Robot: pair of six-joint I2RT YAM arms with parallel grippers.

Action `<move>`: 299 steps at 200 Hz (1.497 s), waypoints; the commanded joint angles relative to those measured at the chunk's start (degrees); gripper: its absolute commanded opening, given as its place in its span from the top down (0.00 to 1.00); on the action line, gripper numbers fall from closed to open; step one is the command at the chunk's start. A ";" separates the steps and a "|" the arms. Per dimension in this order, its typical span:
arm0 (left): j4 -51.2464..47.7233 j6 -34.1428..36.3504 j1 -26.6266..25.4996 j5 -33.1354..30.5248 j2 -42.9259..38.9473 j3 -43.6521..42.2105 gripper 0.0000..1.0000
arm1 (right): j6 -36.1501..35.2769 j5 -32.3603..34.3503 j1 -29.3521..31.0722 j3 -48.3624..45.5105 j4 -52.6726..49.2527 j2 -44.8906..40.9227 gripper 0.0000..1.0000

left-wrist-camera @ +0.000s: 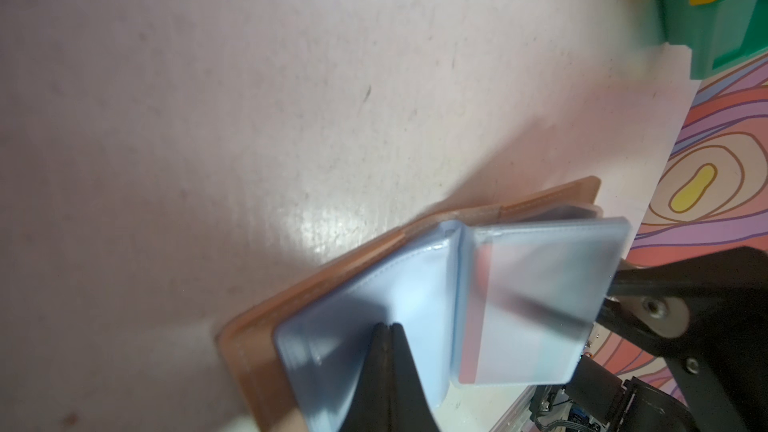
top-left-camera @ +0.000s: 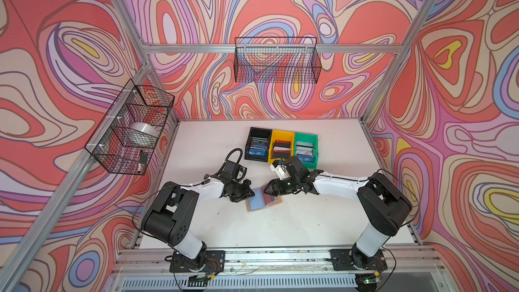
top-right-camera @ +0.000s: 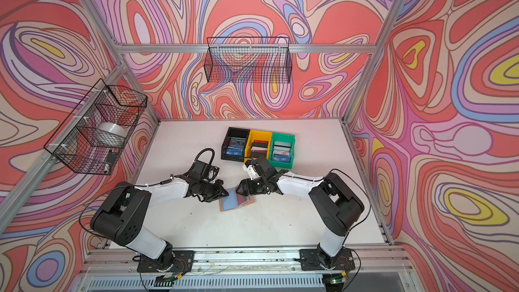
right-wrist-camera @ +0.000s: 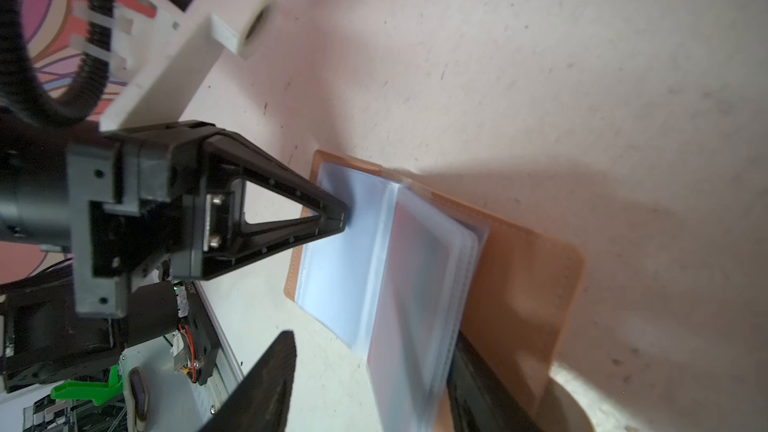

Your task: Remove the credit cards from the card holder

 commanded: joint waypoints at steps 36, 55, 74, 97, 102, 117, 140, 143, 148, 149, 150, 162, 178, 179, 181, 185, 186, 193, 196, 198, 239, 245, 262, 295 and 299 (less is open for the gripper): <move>-2.05 0.49 0.40 -2.08 -0.23 -1.16 1.00 | 1.39 -5.97 0.43 -1.18 4.61 -1.01 0.41; -1.96 0.50 0.35 -1.88 0.01 -1.14 1.00 | 2.13 -8.68 0.44 -1.21 6.13 0.38 0.41; -1.87 0.51 0.40 -1.74 0.12 -1.14 1.00 | 2.57 -9.88 0.70 -0.89 6.85 1.66 0.41; -1.61 0.36 0.32 -1.65 -0.06 -1.15 1.00 | 2.57 -9.66 0.79 -0.41 6.68 2.75 0.41; -1.61 0.35 0.39 -1.57 -0.05 -1.14 1.00 | 2.57 -9.51 0.79 -0.35 6.72 2.75 0.41; -1.70 0.40 0.39 -1.48 -0.06 -1.03 1.00 | 2.60 -9.31 0.79 -0.34 6.72 4.83 0.41; -1.79 0.45 0.38 -1.36 -0.32 -0.96 1.00 | 2.36 -8.93 0.78 -0.04 6.46 5.83 0.41; -1.79 0.39 0.36 -1.40 -0.36 -0.97 1.00 | 2.45 -9.01 0.75 0.00 6.50 5.98 0.42; -1.79 0.44 0.35 -1.37 -0.41 -0.97 1.00 | 2.49 -9.23 0.77 -0.04 6.71 6.17 0.42; -1.79 0.40 0.37 -1.38 -0.41 -0.97 1.00 | 2.45 -9.30 0.74 -0.06 6.76 6.26 0.42; -1.79 0.38 0.38 -1.38 -0.41 -0.97 1.00 | 2.47 -9.34 0.77 -0.07 6.79 6.26 0.42; -1.88 0.48 0.43 -1.26 -0.39 -0.87 1.00 | 2.49 -9.84 0.88 -0.02 7.23 6.29 0.42; -1.72 0.47 0.48 -1.05 -0.32 -0.88 1.00 | 2.25 -9.37 0.88 -0.40 6.81 5.05 0.42; -1.71 0.42 0.48 -1.09 -0.32 -0.88 1.00 | 2.20 -9.33 0.88 -0.42 6.77 4.95 0.42; -1.66 0.44 0.48 -1.05 -0.28 -0.88 1.00 | 2.15 -9.05 0.88 -0.38 6.56 4.71 0.42; -1.61 0.45 0.46 -1.00 -0.19 -0.88 1.00 | 1.99 -8.40 0.88 -0.50 6.08 4.15 0.42; -1.61 0.41 0.47 -0.97 -0.17 -0.88 1.00 | 1.93 -8.14 0.88 -0.51 5.92 3.98 0.42; -1.53 0.45 0.48 -0.95 -0.06 -0.88 1.00 | 1.59 -6.85 0.88 -0.58 4.79 3.44 0.42; -1.52 0.45 0.48 -0.97 0.02 -0.88 1.00 | 1.33 -6.16 0.88 -0.59 4.22 2.11 0.42; -1.46 0.39 0.48 -0.95 0.07 -0.88 1.00 | 1.10 -5.87 0.88 -0.60 3.79 1.56 0.42; -0.75 0.24 0.49 -0.26 0.82 -0.97 1.00 | -2.34 1.61 0.83 0.05 -4.56 -3.66 0.41; -0.65 0.29 0.51 -0.22 0.95 -0.97 1.00 | -2.42 1.47 0.88 0.10 -4.68 -3.66 0.41; -0.64 0.36 0.49 0.02 1.17 -0.79 1.00 | -1.91 1.96 0.88 0.06 -4.64 -3.37 0.41; -0.34 0.19 0.53 0.08 1.43 -0.87 1.00 | -1.02 1.50 0.88 -0.76 -2.84 -2.99 0.41; -0.29 0.19 0.49 0.11 1.44 -0.83 1.00 | -0.96 1.20 0.89 -0.83 -2.64 -2.84 0.41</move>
